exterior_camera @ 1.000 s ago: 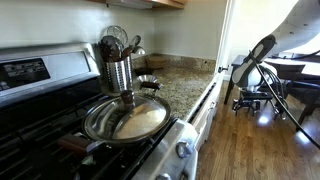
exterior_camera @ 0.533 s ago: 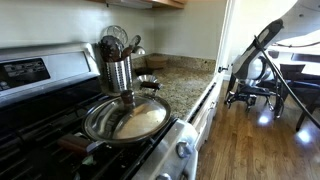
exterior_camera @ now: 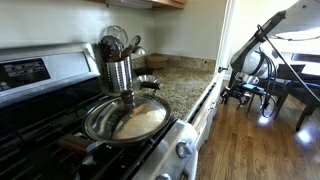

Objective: Open the first top drawer

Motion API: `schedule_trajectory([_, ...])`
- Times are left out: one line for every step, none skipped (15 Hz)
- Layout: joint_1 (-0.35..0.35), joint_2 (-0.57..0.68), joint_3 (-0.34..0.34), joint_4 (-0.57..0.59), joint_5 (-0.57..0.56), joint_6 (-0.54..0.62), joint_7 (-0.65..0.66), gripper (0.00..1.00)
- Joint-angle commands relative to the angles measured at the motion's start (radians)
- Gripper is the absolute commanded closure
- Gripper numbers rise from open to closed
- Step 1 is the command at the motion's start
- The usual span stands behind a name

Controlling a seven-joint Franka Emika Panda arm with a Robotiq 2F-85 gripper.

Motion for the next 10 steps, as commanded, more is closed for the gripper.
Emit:
schedule_trajectory([-0.039, 0.005, 0.054, 0.009, 0.062, 0.036, -0.059, 0.0])
schedule_trajectory([-0.035, 0.008, 0.054, 0.014, 0.066, 0.038, -0.06, 0.0])
schedule_trajectory([-0.035, 0.011, 0.059, 0.016, 0.072, 0.051, -0.063, 0.0])
schedule_trajectory([-0.038, 0.016, 0.065, 0.022, 0.076, 0.056, -0.067, 0.0])
schedule_trajectory([-0.035, 0.023, 0.066, 0.028, 0.078, 0.062, -0.062, 0.0])
schedule_trajectory([-0.036, 0.03, 0.068, 0.034, 0.077, 0.066, -0.061, 0.0])
schedule_trajectory([-0.036, 0.038, 0.07, 0.038, 0.078, 0.074, -0.059, 0.0])
schedule_trajectory([-0.036, 0.045, 0.072, 0.042, 0.078, 0.085, -0.058, 0.0])
schedule_trajectory([-0.037, 0.053, 0.074, 0.046, 0.079, 0.093, -0.056, 0.0])
schedule_trajectory([-0.041, 0.06, 0.077, 0.05, 0.082, 0.105, -0.056, 0.0])
